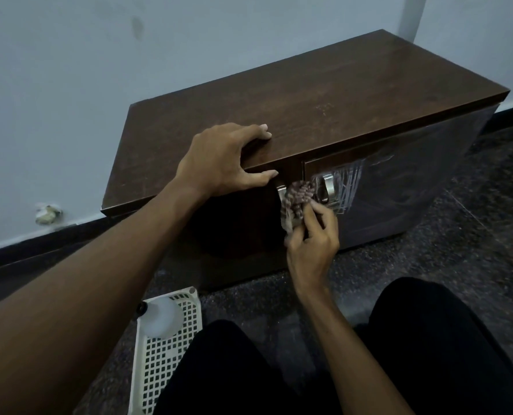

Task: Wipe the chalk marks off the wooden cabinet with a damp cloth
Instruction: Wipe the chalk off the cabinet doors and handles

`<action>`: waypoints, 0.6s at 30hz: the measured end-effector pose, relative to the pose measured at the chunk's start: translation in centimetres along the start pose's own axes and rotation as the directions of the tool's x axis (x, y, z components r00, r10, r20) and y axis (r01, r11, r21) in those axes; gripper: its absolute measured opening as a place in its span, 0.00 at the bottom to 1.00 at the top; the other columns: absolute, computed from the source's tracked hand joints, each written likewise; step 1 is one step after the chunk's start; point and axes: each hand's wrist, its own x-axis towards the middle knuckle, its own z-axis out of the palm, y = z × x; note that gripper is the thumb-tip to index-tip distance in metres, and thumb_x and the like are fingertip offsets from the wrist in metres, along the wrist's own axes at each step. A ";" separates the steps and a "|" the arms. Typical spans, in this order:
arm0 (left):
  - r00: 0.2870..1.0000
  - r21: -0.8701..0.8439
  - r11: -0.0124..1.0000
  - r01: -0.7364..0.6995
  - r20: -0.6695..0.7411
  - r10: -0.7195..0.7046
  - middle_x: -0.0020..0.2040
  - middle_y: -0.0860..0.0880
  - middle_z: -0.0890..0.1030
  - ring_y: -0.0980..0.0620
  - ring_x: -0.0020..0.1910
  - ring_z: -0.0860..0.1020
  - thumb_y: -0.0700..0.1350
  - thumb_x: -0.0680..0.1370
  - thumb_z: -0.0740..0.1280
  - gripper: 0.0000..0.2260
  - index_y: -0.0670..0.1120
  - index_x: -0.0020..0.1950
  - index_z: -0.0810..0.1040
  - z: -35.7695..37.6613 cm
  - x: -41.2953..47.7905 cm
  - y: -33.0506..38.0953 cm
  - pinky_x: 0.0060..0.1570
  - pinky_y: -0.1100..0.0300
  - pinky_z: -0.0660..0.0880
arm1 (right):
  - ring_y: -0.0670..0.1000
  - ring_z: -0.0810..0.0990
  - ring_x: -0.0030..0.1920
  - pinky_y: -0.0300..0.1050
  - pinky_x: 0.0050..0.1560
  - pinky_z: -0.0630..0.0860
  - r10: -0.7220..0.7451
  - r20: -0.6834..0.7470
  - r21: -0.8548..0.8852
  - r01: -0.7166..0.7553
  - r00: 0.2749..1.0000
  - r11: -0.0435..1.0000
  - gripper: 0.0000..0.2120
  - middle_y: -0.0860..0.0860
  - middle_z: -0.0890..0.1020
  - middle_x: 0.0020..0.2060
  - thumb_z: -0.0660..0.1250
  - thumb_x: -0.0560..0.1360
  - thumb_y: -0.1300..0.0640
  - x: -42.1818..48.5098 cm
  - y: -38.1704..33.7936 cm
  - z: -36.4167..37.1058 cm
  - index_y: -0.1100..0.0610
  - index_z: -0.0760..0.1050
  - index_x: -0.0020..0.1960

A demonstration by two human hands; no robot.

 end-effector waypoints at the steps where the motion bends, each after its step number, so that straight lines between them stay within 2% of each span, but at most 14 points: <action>1: 1.000 -0.001 1.000 0.000 0.000 0.000 0.67 0.56 0.79 0.52 0.62 0.79 0.68 0.70 0.69 0.30 0.54 0.67 0.78 0.0 0.0 0.0 0.56 0.44 0.79 | 0.57 0.80 0.53 0.51 0.53 0.80 0.040 0.014 0.014 -0.040 0.999 0.999 0.13 0.58 0.80 0.52 0.68 0.73 0.73 -0.8 0.8 0.1 0.67 0.81 0.57; 3: 1.000 -0.005 1.000 0.003 -0.003 -0.003 0.67 0.56 0.80 0.52 0.62 0.79 0.68 0.70 0.69 0.30 0.54 0.67 0.78 0.1 -0.1 0.1 0.56 0.44 0.79 | 0.55 0.80 0.52 0.55 0.51 0.80 0.093 0.024 0.044 -0.094 0.995 0.995 0.10 0.58 0.80 0.51 0.69 0.74 0.72 -2.1 1.9 0.4 0.68 0.81 0.54; 7: 1.000 -0.009 1.000 0.005 -0.001 -0.005 0.67 0.57 0.80 0.52 0.62 0.80 0.69 0.70 0.68 0.30 0.54 0.67 0.78 0.0 -0.1 0.1 0.56 0.43 0.79 | 0.49 0.79 0.47 0.51 0.48 0.80 0.153 -0.004 0.116 -0.151 0.988 0.982 0.06 0.53 0.80 0.46 0.71 0.73 0.70 -3.1 3.1 0.8 0.67 0.83 0.50; 9: 1.000 -0.007 1.000 0.005 0.002 -0.005 0.67 0.56 0.80 0.52 0.62 0.80 0.69 0.70 0.68 0.30 0.54 0.67 0.78 0.0 -0.1 0.1 0.56 0.43 0.79 | 0.49 0.78 0.46 0.47 0.46 0.79 0.191 0.005 0.114 -0.191 0.981 0.975 0.05 0.52 0.79 0.45 0.71 0.73 0.70 -3.8 3.8 1.0 0.67 0.83 0.48; 13: 1.000 -0.011 1.000 0.003 -0.002 -0.003 0.67 0.56 0.80 0.52 0.61 0.80 0.68 0.70 0.69 0.30 0.54 0.67 0.78 -0.1 -0.2 0.2 0.56 0.44 0.79 | 0.45 0.73 0.40 0.46 0.38 0.76 0.375 0.010 0.060 -0.375 0.927 0.925 0.05 0.54 0.75 0.42 0.71 0.71 0.70 -5.7 3.8 1.8 0.64 0.76 0.43; 16: 1.000 -0.014 1.000 0.000 0.007 0.000 0.67 0.56 0.79 0.52 0.62 0.80 0.67 0.70 0.69 0.30 0.53 0.67 0.78 -0.1 0.0 0.2 0.57 0.45 0.79 | 0.50 0.76 0.41 0.51 0.40 0.79 0.509 0.028 0.020 -0.509 0.861 0.860 0.10 0.53 0.74 0.44 0.73 0.72 0.66 -6.7 2.8 3.1 0.60 0.71 0.45; 18: 1.000 -0.014 1.000 -0.001 0.003 0.001 0.67 0.56 0.80 0.51 0.62 0.80 0.68 0.70 0.69 0.30 0.53 0.67 0.78 -0.2 0.1 0.2 0.56 0.45 0.79 | 0.51 0.76 0.46 0.46 0.45 0.78 0.427 0.153 -0.022 -0.429 0.891 0.903 0.12 0.52 0.74 0.46 0.74 0.71 0.65 -7.8 1.7 3.5 0.59 0.72 0.47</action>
